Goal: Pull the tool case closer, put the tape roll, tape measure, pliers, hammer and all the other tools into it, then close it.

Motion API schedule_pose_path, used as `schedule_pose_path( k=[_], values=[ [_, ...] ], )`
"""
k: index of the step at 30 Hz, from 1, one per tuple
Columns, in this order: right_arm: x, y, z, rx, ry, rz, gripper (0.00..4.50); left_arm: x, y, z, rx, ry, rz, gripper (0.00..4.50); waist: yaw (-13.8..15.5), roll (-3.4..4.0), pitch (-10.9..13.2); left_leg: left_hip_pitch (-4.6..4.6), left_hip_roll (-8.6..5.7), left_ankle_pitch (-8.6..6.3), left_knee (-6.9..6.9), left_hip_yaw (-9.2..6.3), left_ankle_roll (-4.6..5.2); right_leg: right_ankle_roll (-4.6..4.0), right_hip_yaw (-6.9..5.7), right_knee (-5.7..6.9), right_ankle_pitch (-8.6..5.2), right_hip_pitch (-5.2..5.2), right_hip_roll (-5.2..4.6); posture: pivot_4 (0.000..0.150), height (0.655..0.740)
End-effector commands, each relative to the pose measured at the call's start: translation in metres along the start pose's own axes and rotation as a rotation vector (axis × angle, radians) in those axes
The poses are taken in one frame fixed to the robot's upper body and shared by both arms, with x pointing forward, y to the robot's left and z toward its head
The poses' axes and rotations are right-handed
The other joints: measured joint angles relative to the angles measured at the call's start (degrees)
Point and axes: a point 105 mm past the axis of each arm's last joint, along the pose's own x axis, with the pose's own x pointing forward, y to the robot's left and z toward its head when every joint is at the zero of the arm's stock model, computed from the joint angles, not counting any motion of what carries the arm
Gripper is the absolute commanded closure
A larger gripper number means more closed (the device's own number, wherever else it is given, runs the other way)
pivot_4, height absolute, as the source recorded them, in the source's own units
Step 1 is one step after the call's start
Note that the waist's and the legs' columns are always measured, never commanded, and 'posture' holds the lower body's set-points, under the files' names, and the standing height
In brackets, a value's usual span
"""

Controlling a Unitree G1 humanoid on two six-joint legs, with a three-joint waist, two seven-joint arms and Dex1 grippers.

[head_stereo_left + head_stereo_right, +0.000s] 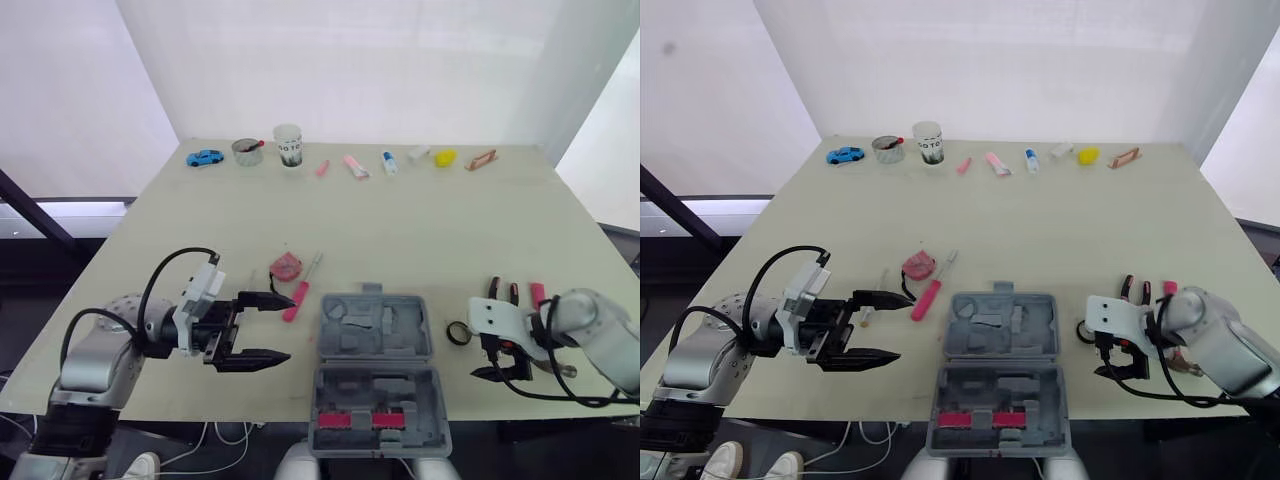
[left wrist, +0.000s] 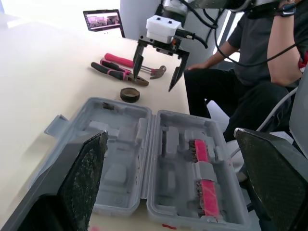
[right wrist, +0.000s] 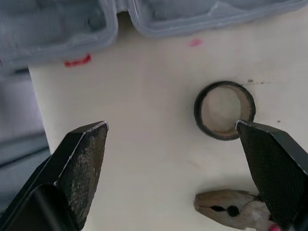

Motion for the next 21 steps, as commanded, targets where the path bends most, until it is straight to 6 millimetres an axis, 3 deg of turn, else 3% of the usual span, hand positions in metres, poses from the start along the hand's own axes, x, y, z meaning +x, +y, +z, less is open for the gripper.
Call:
schedule_pose_path(
  k=[1, 10, 13, 19, 21],
  values=[
    [0.006, -0.001, -0.001, -0.027, 0.065, 0.03, 0.05, 0.004, -0.004, 0.007, 0.047, 0.005, -0.032, 0.0, 0.0, 0.0, 0.0, 0.0, 0.0, 0.0, 0.0, -0.02, 0.0, 0.0, -0.01, 0.01, 0.0, 0.0, 0.01, 0.15, 0.74],
    [0.021, -0.008, -0.004, -0.053, 0.138, 0.055, 0.05, 0.008, -0.002, 0.011, 0.072, -0.009, 0.005, 0.0, -0.01, 0.0, 0.0, 0.02, 0.0, 0.0, 0.04, 0.0, 0.0, 0.12, 0.0, 0.1, 0.08, -0.01, 0.0, 0.15, 0.74],
    [0.026, -0.014, -0.001, -0.063, 0.133, 0.033, 0.85, 0.009, -0.002, 0.011, 0.071, -0.015, 0.011, 0.0, -0.1, 0.01, 0.01, 0.03, 0.0, 0.01, 0.04, 0.0, -0.01, 0.13, 0.0, 0.14, 0.08, -0.01, 0.02, 0.15, 0.74],
    [0.031, -0.018, 0.001, -0.061, 0.145, 0.042, 3.89, 0.01, 0.0, 0.01, 0.068, -0.023, 0.026, 0.0, -0.01, 0.01, 0.01, 0.02, 0.0, 0.01, 0.04, 0.0, -0.01, 0.14, 0.0, 0.13, 0.09, -0.01, 0.03, 0.15, 0.74],
    [0.029, -0.022, 0.001, -0.067, 0.151, 0.045, 4.41, 0.011, 0.001, 0.012, 0.071, -0.038, 0.026, 0.0, 0.01, 0.02, 0.01, 0.02, 0.0, 0.01, 0.04, 0.0, -0.01, 0.14, 0.0, 0.13, 0.09, -0.01, 0.02, 0.15, 0.74]
  ],
)
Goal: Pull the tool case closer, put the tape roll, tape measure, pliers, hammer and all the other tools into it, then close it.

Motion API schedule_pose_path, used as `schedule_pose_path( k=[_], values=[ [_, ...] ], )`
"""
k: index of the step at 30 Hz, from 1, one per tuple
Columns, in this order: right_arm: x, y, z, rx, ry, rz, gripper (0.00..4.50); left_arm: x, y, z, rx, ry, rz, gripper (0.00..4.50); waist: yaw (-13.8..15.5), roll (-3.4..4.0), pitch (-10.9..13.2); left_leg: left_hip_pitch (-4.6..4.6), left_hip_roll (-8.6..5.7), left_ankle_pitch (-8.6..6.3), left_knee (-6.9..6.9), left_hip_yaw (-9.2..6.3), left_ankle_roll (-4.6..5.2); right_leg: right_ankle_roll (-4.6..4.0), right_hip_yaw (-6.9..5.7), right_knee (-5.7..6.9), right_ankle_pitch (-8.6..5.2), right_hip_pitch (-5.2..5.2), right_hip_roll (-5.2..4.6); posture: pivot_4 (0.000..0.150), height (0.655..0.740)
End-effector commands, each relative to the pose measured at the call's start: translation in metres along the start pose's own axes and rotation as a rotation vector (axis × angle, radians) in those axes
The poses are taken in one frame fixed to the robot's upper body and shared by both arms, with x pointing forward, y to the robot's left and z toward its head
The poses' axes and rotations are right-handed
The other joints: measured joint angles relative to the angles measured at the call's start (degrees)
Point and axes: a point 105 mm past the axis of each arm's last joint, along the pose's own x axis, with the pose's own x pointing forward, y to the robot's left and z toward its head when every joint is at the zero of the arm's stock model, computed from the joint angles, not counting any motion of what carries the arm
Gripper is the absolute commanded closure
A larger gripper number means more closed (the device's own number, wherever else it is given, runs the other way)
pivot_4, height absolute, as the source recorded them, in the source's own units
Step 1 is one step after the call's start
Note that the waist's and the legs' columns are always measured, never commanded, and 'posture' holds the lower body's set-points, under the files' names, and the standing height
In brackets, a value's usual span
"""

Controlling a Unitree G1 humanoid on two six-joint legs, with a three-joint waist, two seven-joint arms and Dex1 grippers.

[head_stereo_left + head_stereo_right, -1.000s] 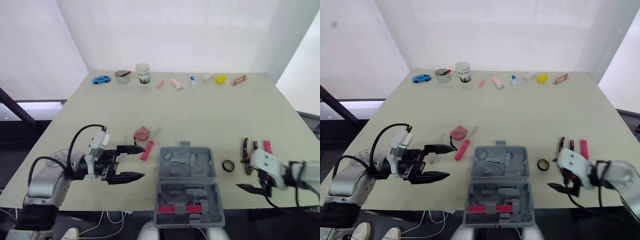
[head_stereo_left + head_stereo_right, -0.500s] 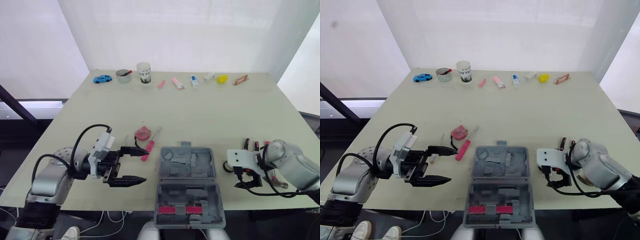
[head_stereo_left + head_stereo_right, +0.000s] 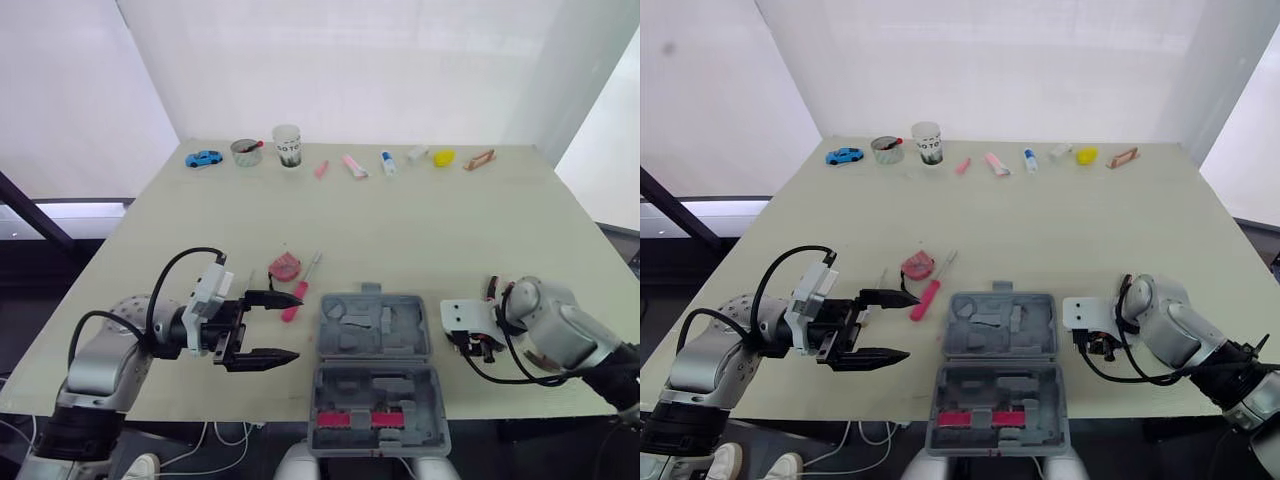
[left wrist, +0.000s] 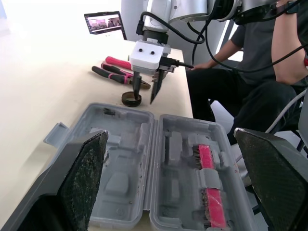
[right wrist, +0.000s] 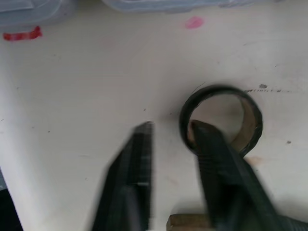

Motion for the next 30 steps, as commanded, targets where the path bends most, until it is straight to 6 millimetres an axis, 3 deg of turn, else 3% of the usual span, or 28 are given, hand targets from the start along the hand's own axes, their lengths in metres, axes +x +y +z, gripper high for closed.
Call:
schedule_pose_path(
  k=[1, 8, 15, 23, 30],
  values=[
    [-0.007, -0.008, 0.003, -0.032, 0.013, -0.007, 4.41, 0.004, -0.001, 0.01, 0.049, -0.034, -0.009, 0.0, -0.04, 0.0, 0.0, 0.0, 0.0, 0.0, 0.0, 0.01, 0.0, 0.0, 0.0, 0.0, 0.0, 0.0, 0.0, 0.15, 0.74],
    [-0.024, -0.006, 0.005, -0.056, 0.013, 0.025, 4.41, 0.006, -0.002, 0.007, 0.067, -0.025, -0.009, 0.0, -0.04, 0.01, 0.01, 0.0, 0.0, 0.0, 0.01, -0.01, 0.0, 0.0, 0.0, 0.01, 0.0, 0.0, 0.01, 0.15, 0.74],
    [-0.044, -0.006, 0.02, -0.114, 0.008, 0.019, 4.41, 0.009, 0.002, 0.018, 0.144, -0.105, 0.026, 0.0, -0.13, 0.02, 0.01, 0.01, 0.0, 0.0, 0.02, -0.01, 0.0, 0.01, 0.0, 0.02, 0.01, 0.0, 0.0, 0.15, 0.74],
    [-0.053, -0.028, 0.071, -0.225, -0.057, -0.006, 4.41, -0.006, 0.011, 0.015, 0.167, -0.103, 0.166, 0.0, -0.39, 0.04, 0.03, 0.05, 0.03, 0.0, 0.02, -0.04, -0.01, -0.01, 0.01, 0.08, 0.02, -0.01, 0.06, 0.15, 0.74],
    [-0.042, -0.047, 0.138, -0.359, -0.129, 0.009, 4.41, -0.031, 0.009, 0.008, 0.135, -0.12, 0.39, 0.0, -0.6, 0.09, 0.05, 0.01, 0.04, 0.0, 0.01, 0.04, -0.01, -0.02, 0.06, 0.08, 0.02, -0.08, 0.05, 0.15, 0.74]
  ],
)
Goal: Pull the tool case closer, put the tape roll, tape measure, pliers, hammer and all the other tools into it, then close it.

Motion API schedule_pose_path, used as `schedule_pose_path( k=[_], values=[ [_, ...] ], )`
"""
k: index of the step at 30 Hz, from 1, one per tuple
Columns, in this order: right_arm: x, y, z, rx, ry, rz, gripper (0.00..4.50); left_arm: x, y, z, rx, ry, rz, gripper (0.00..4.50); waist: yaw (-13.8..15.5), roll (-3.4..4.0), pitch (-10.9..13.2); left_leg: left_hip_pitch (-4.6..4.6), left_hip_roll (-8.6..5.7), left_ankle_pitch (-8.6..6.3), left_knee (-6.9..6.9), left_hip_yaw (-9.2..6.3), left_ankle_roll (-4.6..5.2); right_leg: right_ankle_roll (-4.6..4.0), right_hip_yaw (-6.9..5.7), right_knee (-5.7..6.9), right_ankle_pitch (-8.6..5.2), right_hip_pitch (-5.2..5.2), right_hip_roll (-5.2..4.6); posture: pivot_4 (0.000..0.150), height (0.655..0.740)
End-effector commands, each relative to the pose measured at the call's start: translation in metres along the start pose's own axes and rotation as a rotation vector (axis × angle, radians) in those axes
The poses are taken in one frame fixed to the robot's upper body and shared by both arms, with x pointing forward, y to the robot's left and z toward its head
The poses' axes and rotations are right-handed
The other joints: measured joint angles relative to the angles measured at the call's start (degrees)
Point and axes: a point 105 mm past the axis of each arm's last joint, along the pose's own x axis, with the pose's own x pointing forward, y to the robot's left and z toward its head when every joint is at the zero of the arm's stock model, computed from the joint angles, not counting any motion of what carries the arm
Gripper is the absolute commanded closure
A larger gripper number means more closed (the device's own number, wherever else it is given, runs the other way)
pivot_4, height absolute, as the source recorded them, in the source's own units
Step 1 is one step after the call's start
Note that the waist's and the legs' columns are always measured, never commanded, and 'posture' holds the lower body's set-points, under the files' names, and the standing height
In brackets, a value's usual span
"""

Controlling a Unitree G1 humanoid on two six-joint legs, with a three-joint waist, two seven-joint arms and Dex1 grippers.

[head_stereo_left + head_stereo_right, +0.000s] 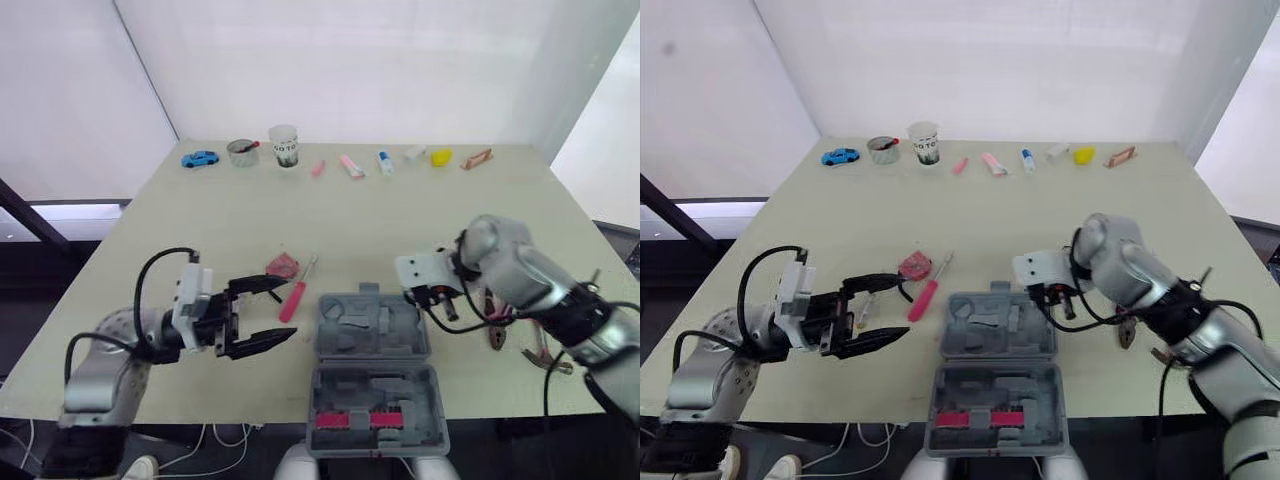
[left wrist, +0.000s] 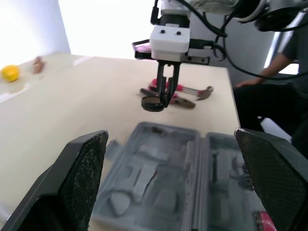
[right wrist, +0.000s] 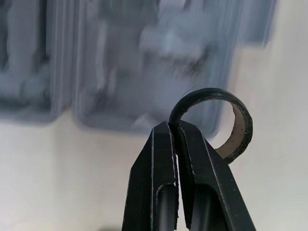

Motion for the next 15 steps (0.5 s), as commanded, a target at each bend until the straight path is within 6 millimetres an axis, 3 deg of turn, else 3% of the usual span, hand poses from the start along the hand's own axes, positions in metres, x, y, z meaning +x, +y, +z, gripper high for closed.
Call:
schedule_pose_path(
  k=[1, 8, 15],
  values=[
    [0.001, -0.014, 0.017, -0.07, -0.004, -0.017, 4.41, -0.011, 0.002, 0.013, 0.05, -0.024, 0.1, 0.0, 0.24, 0.01, 0.01, 0.0, 0.0, 0.0, -0.01, -0.02, 0.0, 0.0, -0.02, 0.0, 0.0, 0.0, 0.0, 0.15, 0.74],
    [0.034, -0.032, 0.081, -0.262, -0.068, -0.005, 4.41, -0.038, -0.014, 0.007, 0.029, 0.021, 0.307, 0.0, -0.46, 0.05, 0.04, 0.01, 0.0, 0.0, -0.06, 0.03, -0.01, -0.01, -0.01, 0.0, 0.01, -0.02, -0.08, 0.15, 0.74],
    [0.057, -0.025, 0.101, -0.362, -0.08, 0.023, 4.41, -0.045, -0.016, 0.008, 0.034, 0.039, 0.395, 0.0, 0.28, 0.07, 0.05, -0.01, -0.01, 0.06, -0.06, -0.09, -0.12, -0.09, -0.17, 0.0, 0.04, 0.02, -0.09, 0.15, 0.74]
  ],
)
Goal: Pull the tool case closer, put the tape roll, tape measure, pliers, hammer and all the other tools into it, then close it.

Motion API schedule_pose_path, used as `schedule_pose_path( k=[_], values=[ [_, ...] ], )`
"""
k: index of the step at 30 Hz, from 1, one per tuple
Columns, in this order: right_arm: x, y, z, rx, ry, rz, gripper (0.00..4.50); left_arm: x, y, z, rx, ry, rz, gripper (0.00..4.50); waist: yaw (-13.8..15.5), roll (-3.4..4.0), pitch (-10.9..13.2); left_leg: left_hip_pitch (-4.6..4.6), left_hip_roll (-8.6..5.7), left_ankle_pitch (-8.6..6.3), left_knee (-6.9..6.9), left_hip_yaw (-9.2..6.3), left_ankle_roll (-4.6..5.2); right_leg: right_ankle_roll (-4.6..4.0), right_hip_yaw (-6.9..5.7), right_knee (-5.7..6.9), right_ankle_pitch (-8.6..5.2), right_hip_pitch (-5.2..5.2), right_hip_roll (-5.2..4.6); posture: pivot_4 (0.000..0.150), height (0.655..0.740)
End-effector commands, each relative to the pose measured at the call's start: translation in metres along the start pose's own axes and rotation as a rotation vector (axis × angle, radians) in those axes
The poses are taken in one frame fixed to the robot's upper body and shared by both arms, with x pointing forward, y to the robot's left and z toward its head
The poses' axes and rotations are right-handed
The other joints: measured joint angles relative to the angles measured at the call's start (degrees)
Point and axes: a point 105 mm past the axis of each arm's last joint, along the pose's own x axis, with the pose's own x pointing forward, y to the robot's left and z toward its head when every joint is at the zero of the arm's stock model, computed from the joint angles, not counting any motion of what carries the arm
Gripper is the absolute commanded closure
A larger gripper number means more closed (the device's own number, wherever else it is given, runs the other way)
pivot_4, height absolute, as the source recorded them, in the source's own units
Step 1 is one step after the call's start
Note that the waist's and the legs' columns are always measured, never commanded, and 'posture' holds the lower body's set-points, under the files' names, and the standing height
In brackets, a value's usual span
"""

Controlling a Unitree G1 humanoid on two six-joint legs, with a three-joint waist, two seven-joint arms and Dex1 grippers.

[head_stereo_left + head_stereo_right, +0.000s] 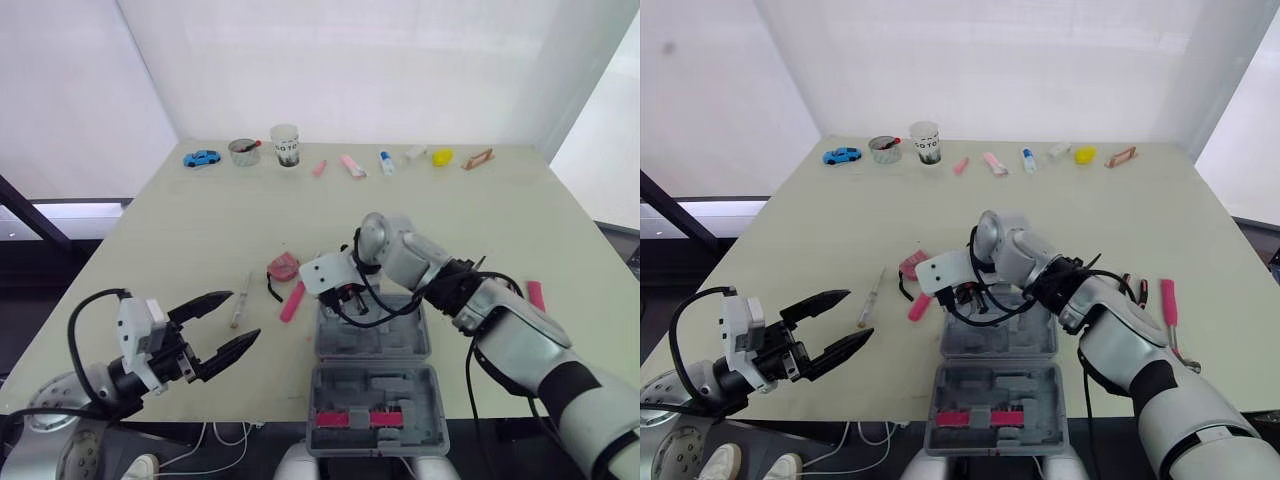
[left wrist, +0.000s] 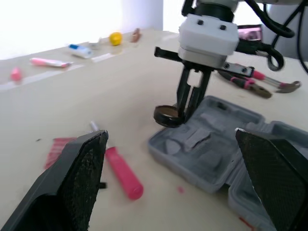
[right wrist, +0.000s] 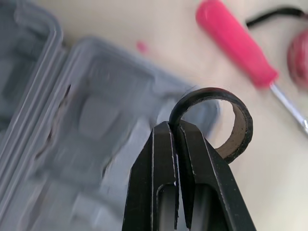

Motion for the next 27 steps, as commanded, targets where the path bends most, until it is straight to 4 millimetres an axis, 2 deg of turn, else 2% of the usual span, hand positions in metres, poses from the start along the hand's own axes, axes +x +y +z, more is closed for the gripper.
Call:
schedule_pose_path(
  k=[1, 9, 27],
  values=[
    [0.0, -0.005, 0.007, -0.076, 0.011, -0.027, 4.41, -0.002, -0.001, 0.012, 0.044, -0.018, 0.028, 0.0, -0.01, 0.0, 0.0, 0.0, 0.0, 0.0, 0.0, 0.0, 0.0, 0.0, 0.0, 0.0, 0.0, 0.0, 0.0, 0.15, 0.74],
    [0.013, -0.003, 0.006, -0.131, 0.042, -0.032, 4.41, 0.001, 0.0, 0.008, 0.018, 0.025, 0.03, 0.0, -0.17, 0.0, 0.0, 0.01, 0.01, 0.02, -0.02, -0.04, -0.04, -0.02, -0.01, 0.02, 0.0, -0.02, 0.05, 0.15, 0.74],
    [0.011, 0.0, -0.004, -0.086, 0.054, -0.011, 4.41, 0.006, 0.009, 0.008, 0.025, 0.054, -0.001, 0.0, -0.21, 0.01, 0.01, 0.02, 0.01, 0.02, -0.05, -0.03, -0.04, -0.02, 0.0, 0.02, 0.0, -0.03, 0.05, 0.15, 0.74]
  ],
)
